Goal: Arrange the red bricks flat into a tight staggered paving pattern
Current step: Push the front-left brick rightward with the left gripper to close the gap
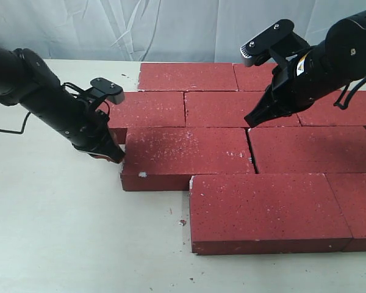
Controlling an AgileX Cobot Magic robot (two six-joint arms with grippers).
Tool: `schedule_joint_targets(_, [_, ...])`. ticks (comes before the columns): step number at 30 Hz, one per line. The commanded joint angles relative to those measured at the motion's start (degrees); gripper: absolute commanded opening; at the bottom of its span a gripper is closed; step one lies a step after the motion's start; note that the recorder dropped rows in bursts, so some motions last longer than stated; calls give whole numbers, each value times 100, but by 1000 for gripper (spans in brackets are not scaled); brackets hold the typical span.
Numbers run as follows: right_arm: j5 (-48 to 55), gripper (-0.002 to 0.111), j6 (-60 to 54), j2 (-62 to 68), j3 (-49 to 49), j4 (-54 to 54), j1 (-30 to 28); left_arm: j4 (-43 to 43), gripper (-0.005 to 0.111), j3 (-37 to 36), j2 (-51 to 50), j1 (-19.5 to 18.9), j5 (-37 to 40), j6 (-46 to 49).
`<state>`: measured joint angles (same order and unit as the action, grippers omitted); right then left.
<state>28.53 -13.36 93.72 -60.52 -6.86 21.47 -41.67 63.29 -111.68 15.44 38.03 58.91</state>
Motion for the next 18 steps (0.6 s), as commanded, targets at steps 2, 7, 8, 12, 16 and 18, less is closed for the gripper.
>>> schedule_joint_targets(2, [-63,-1,-9,6,24,-13,-15,-162,0,14,-52,17,-60,40])
schedule_joint_targets(7, [-76,-1,-9,6,24,-13,-15,-176,0,74,-207,17,-49,111])
schedule_joint_targets(8, [-76,-1,-9,6,24,-13,-15,-176,0,103,-220,17,-49,113])
schedule_joint_targets(12, [-76,-1,-9,6,24,-13,-15,-250,0,185,-220,17,99,123])
schedule_joint_targets(16, [-88,-1,-9,6,24,-27,-15,-250,0,185,-231,17,241,163])
schedule_joint_targets(18, [-88,-1,-9,6,24,-27,-15,-250,0,185,-231,17,241,163])
